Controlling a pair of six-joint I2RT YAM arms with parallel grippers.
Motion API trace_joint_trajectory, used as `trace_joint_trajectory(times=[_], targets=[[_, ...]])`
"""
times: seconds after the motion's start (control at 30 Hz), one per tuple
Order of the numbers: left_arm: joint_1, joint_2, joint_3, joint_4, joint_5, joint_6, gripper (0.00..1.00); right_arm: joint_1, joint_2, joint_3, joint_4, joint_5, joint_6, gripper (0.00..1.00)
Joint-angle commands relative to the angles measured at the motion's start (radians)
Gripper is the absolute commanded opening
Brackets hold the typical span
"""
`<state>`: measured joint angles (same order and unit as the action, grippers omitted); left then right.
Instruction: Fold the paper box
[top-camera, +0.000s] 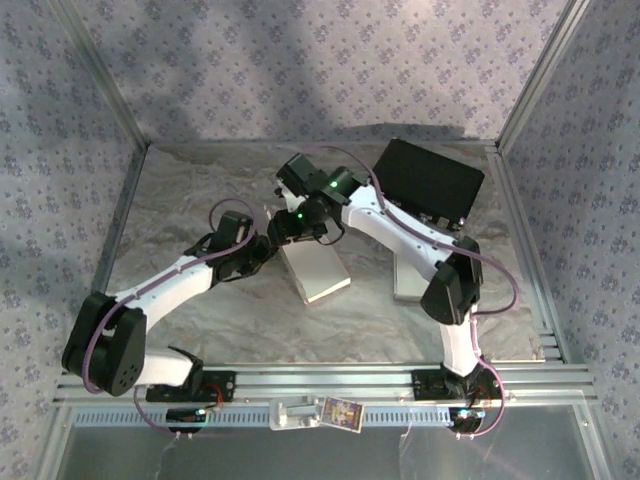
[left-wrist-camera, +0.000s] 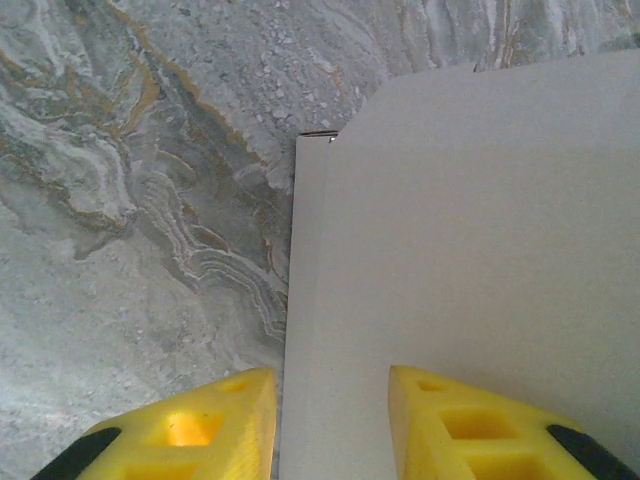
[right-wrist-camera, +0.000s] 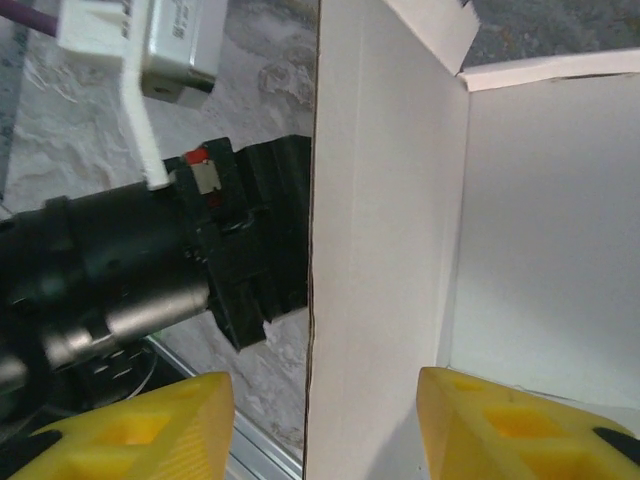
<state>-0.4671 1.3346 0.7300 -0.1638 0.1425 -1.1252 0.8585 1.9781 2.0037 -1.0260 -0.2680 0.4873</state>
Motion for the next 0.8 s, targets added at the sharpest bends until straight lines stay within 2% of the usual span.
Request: trace_joint_trajectory(times=[0.0,0.07,0.17,0.27,0.4,0.6,0.77], targets=[[-0.002,0.005,0.036,-0.017,-0.001,0.029,0.35,0.011,0.052,0.077,-0.072,-0.003,-0.037,0.49],[-0.002,0.005,0.044,-0.027,0.005,0.039,0.35,0.014,0.069,0.084,-0.056,0.001,-0.006,0.47],[-0.002,-0.001,0.053,-0.045,0.01,0.053,0.36,0.016,0.105,0.121,-0.051,0.014,0.031,0.38],[-0.002,-0.024,0.071,-0.094,-0.005,0.076,0.38,0.014,0.128,0.137,-0.036,0.032,0.084,0.19],[-0.004,-0.095,0.109,-0.222,-0.072,0.114,0.42,0.011,0.111,0.111,0.017,0.074,0.205,0.01],[-0.012,-0.244,0.152,-0.421,-0.197,0.173,0.44,0.012,0.051,0.083,0.044,0.234,0.483,0.0],[-0.011,-0.346,0.178,-0.548,-0.229,0.26,0.45,0.011,0.015,0.081,-0.029,0.415,0.876,0.0]])
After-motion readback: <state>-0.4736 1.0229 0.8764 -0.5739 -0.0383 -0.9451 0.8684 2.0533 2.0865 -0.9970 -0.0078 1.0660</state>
